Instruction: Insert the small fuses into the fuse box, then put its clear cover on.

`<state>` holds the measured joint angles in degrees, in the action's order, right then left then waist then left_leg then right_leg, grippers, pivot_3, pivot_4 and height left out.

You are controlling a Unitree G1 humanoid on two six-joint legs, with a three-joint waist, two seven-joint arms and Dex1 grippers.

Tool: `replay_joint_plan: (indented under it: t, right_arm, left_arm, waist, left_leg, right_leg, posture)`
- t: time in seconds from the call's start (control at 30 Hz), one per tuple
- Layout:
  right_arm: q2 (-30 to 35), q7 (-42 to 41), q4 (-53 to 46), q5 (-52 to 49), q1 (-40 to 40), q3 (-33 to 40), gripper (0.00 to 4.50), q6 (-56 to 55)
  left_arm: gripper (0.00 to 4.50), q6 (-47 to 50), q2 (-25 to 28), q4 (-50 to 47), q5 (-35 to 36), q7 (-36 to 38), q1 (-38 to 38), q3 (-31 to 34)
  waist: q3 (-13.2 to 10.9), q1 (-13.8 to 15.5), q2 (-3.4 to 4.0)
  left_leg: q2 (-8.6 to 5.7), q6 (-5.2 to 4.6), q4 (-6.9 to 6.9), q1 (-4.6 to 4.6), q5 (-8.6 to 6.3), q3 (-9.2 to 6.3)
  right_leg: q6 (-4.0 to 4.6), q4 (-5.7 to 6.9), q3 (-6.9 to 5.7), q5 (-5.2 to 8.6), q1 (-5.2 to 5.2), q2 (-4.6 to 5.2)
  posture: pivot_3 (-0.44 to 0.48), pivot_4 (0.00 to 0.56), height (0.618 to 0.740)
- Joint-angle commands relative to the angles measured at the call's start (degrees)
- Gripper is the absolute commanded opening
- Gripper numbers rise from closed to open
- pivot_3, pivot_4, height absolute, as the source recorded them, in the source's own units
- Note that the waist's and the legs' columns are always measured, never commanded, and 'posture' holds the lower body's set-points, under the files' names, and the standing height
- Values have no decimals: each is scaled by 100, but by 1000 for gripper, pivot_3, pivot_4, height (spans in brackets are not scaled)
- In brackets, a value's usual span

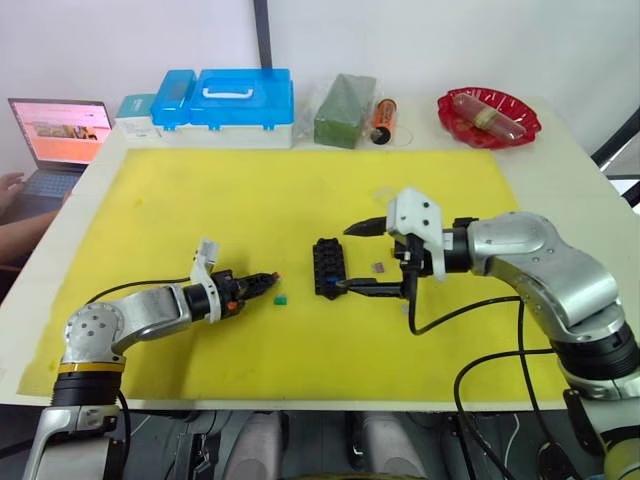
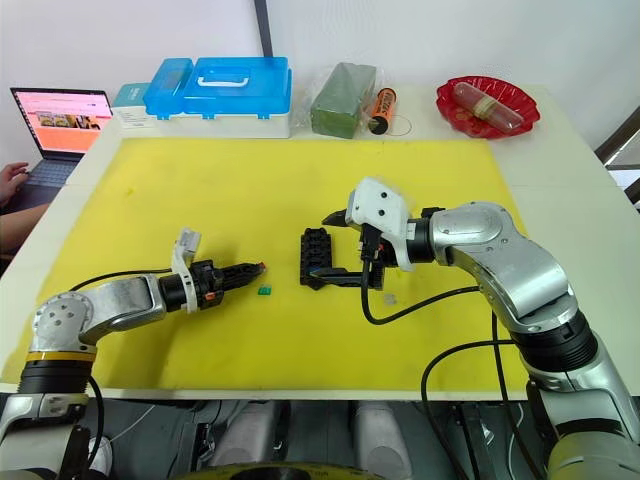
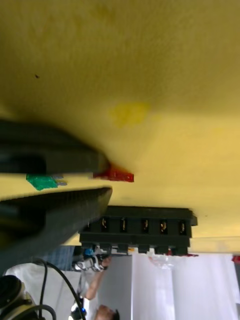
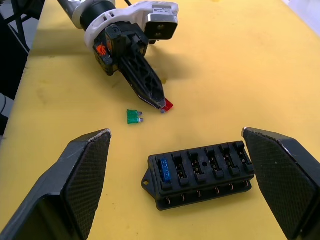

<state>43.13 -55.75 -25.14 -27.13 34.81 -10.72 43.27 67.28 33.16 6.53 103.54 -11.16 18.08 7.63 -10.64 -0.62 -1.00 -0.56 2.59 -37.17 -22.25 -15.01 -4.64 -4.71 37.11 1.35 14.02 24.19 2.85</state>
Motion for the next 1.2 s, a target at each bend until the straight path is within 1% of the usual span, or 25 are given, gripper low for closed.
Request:
replay_joint_plan:
  t: [0.03,0.2,0.3,0.4,0.47,0.5,0.53,0.57,0.63,0.67,0.73,0.8,0.87,1.0,1.1,1.13,1.17,1.2]
  right_arm:
    - [50,-24,-171,28,136,88,4500,-104]
    - [54,-32,-160,31,147,92,4500,-111]
    - [44,-35,-133,36,161,92,4500,-120]
    - [12,-25,-106,-16,160,129,4500,-79]
    - [-35,12,-98,-187,159,231,4500,96]
    - [-52,24,-86,-248,167,270,4500,154]
    - [-108,137,-97,-340,180,376,4500,273]
    - [-145,222,-108,-397,191,447,4500,351]
    - [-155,326,-163,-598,259,597,4500,652]
    - [-143,338,-170,-665,293,630,4500,745]
    - [-118,355,-182,-1019,457,799,4500,1154]
    - [-160,476,-92,-1446,783,1003,4500,1761]
    - [-223,603,76,-1851,1216,1164,4500,2391]
    - [-369,929,399,-2305,1876,1261,4500,3365]
    - [-622,1213,631,-2560,2254,1425,3906,3932]
    - [-693,1294,687,-2614,2350,1465,3632,4067]
    - [-721,1343,709,-2642,2425,1450,3196,4173]
    - [-734,1381,717,-2670,2479,1426,2912,4256]
  left_arm:
    - [17,85,-9,92,-275,35,-62,-50]
    - [17,103,-8,96,-486,112,-60,11]
    - [17,103,24,13,-751,428,-63,44]
    - [17,-42,196,-439,-1427,1480,94,64]
    - [17,-369,462,-854,-2157,2642,304,-49]
    - [17,-465,561,-956,-2449,3076,382,-121]
    - [17,-795,746,-1124,-2897,3780,537,-254]
    - [17,-1023,855,-1200,-3214,4259,637,-343]
    - [17,-1200,1091,-1230,-3607,5101,932,-493]
    - [17,-1198,1133,-1184,-3699,5338,1035,-523]
    - [17,-1355,1289,-1233,-3978,6037,1314,-616]
    - [17,-1658,1394,-1284,-4367,6746,1616,-795]
    - [17,-2070,1346,-1197,-4890,7297,2019,-1087]
    - [17,-2597,1081,-928,-5606,8012,2591,-1522]
    - [0,-2816,823,-744,-5934,8267,2879,-1658]
    - [0,-2849,751,-710,-5999,8340,2948,-1676]
    - [0,-2914,684,-679,-6081,8429,2999,-1696]
    - [0,-2966,632,-652,-6155,8505,3034,-1717]
  waist:
    - [1,-2,2]
    - [4,-2,5]
    - [5,-4,7]
    - [5,-2,7]
    - [2,-5,1]
    - [1,-3,0]
    - [1,1,0]
    - [1,1,-1]
    - [1,-1,1]
    - [1,-8,1]
    - [0,-16,1]
    - [-1,-30,1]
    - [-5,-24,2]
    - [-5,-22,2]
    - [-5,-23,2]
    - [-5,-29,2]
    - [-5,-33,2]
    - [-5,-34,2]
  left_leg:
    - [0,0,1,1,0,0]
    - [1,0,1,2,0,0]
    - [1,0,2,2,0,0]
    - [1,0,3,2,0,0]
    - [2,0,4,1,0,0]
    - [4,1,4,-2,1,0]
    - [4,3,4,-6,2,-2]
    - [4,4,4,-6,2,-1]
    - [4,4,7,-10,2,2]
    - [4,4,8,-11,2,5]
    - [5,3,14,-12,2,7]
    - [8,2,16,-14,1,9]
    - [11,2,16,-18,1,9]
    - [15,1,17,-17,1,9]
    - [15,1,16,-18,1,11]
    - [16,0,16,-19,1,11]
    - [16,0,16,-19,1,11]
    - [16,-1,16,-20,0,11]
  right_leg:
    - [0,0,0,0,0,0]
    - [0,0,0,0,0,-1]
    - [1,0,0,0,0,-2]
    - [2,-2,0,2,0,-5]
    - [12,-3,0,7,0,-8]
    - [15,-4,-1,9,2,-11]
    - [17,-7,-2,9,4,-14]
    - [18,-8,-2,10,4,-13]
    - [22,-17,-1,13,5,-12]
    - [22,-20,0,12,5,-11]
    - [21,-30,2,12,5,-10]
    - [17,-37,1,10,7,-11]
    - [14,-37,1,8,13,-15]
    - [7,-39,0,4,11,-19]
    - [1,-39,0,1,11,-19]
    - [0,-39,0,0,12,-18]
    - [0,-39,0,0,13,-19]
    - [0,-37,0,0,14,-19]
  posture:
    - [0,150,740]
    - [0,150,740]
    - [0,150,740]
    - [0,150,740]
    - [0,150,740]
    - [0,150,740]
    - [0,150,740]
    - [0,150,740]
    - [0,150,740]
    - [0,150,740]
    - [0,150,740]
    - [0,150,740]
    - [0,150,740]
    - [0,150,740]
    - [0,150,740]
    - [0,150,740]
    - [0,150,740]
    - [0,150,740]
